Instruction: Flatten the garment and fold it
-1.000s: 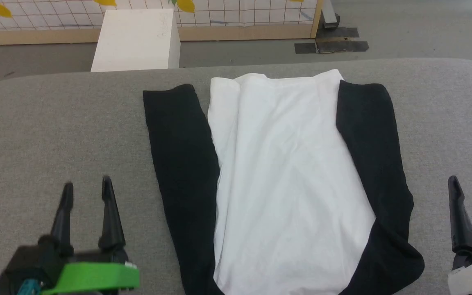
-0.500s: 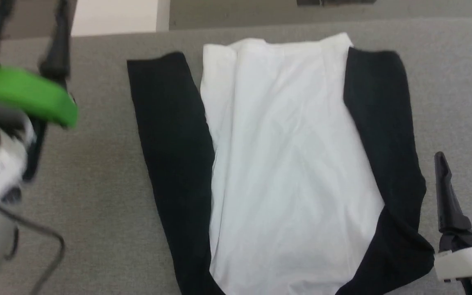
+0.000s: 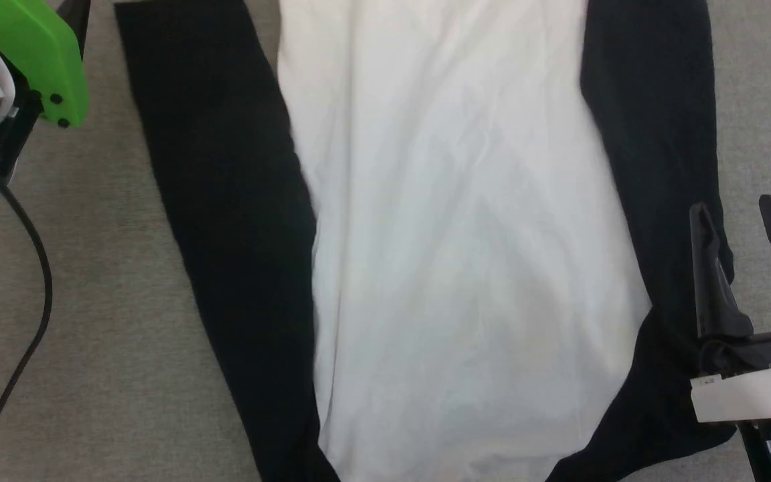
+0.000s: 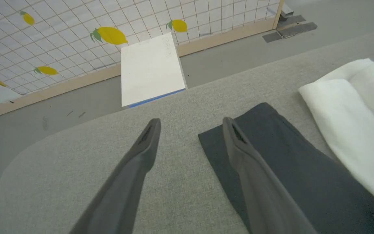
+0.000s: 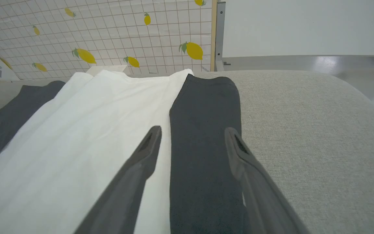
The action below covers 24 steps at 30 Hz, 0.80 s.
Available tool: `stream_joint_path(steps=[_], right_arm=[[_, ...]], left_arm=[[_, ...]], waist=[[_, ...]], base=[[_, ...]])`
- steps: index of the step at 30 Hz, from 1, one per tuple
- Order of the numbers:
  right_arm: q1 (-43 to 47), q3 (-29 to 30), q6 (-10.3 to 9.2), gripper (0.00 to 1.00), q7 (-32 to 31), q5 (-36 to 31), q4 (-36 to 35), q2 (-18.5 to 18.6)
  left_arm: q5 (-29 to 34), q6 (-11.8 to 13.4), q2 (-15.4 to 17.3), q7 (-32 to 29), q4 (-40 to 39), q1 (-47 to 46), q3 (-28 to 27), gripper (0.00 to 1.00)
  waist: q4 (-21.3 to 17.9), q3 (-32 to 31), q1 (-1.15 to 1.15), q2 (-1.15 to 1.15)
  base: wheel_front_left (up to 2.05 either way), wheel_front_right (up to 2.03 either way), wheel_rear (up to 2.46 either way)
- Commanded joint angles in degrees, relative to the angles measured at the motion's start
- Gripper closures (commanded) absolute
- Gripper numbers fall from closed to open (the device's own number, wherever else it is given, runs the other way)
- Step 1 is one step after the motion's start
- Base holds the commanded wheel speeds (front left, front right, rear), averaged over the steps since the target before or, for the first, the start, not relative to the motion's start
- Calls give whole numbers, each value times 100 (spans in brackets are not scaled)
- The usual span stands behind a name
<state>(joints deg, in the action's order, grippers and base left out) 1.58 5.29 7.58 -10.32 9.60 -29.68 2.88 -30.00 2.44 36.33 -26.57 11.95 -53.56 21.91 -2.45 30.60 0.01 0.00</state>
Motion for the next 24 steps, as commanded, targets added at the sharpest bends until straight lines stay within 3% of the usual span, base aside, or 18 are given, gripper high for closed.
stream_joint_path(steps=[1, 14, 15, 24], right_arm=[[-126, -14, -9, 0, 26, -23, 1, -1], [-282, 24, -9, 0, -4, 18, 5, -1], [-295, 34, -9, 0, -7, 17, 5, -1], [-287, 189, -9, 0, -2, 56, 32, -1]], left_arm=[[-48, -44, 45, -127, 109, -112, 28, 0], [-299, 43, 101, -493, 530, 19, -3, 0], [-327, 2, 99, -489, 535, 46, 9, 100], [-472, 22, 104, -130, 453, 190, -157, 100]], waist=[[-235, 412, -1, 0], [-439, 783, -1, 0], [-451, 793, -1, 0], [-389, 665, -1, 0]], base=[[0, 0, 0], [0, 0, 0], [0, 0, 0], [0, 0, 0]])
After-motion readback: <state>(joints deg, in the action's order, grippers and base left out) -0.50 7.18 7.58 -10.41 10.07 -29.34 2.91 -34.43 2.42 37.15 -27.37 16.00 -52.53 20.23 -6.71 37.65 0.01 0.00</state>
